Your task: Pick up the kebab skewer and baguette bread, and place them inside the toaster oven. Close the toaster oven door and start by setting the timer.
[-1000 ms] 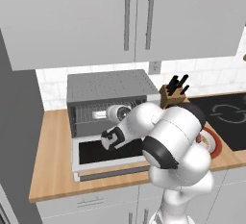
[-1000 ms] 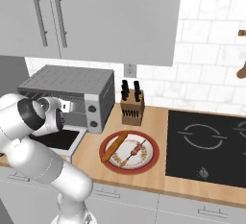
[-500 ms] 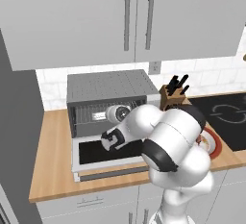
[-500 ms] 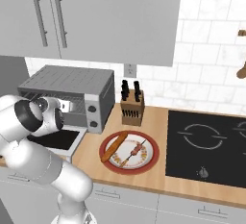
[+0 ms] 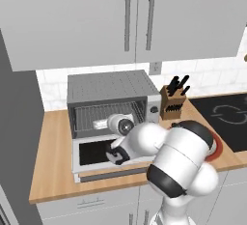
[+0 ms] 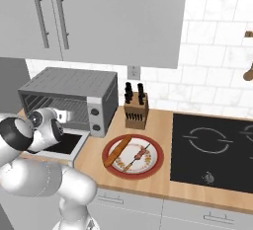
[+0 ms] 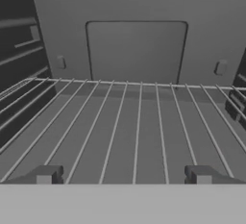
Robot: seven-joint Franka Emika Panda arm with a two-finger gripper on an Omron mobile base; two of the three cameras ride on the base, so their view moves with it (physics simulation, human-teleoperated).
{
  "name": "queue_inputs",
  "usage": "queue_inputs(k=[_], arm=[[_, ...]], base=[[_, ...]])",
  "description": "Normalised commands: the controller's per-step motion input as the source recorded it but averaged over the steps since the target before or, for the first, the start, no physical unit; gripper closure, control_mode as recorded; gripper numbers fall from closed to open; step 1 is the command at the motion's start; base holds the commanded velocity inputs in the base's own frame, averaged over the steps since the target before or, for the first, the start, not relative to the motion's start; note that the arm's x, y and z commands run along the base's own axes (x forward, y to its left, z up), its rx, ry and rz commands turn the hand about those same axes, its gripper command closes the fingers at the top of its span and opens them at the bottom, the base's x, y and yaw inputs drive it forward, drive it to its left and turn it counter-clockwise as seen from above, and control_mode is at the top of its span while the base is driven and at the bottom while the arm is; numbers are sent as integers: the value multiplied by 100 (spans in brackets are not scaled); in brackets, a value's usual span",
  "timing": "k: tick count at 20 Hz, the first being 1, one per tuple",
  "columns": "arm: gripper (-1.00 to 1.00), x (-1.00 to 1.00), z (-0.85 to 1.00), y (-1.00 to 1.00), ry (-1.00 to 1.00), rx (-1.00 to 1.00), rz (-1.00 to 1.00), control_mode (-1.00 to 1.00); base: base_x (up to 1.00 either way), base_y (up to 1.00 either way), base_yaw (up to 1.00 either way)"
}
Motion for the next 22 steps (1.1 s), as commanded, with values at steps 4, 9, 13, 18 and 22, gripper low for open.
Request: queue_inputs(k=[4, 9, 13, 18, 22], arm=[[-100, -77, -95, 28, 5, 0, -5, -100], [-100, -73, -89, 27, 7, 0, -5, -100], [-100, -76, -88, 28, 9, 0, -4, -100], [-100, -71, -82, 34, 13, 0, -4, -100], [-100, -76, -84, 36, 14, 0, -5, -100]], base=[[0, 0, 0], [0, 0, 0], [0, 0, 0], [0, 0, 0], [0, 0, 0]])
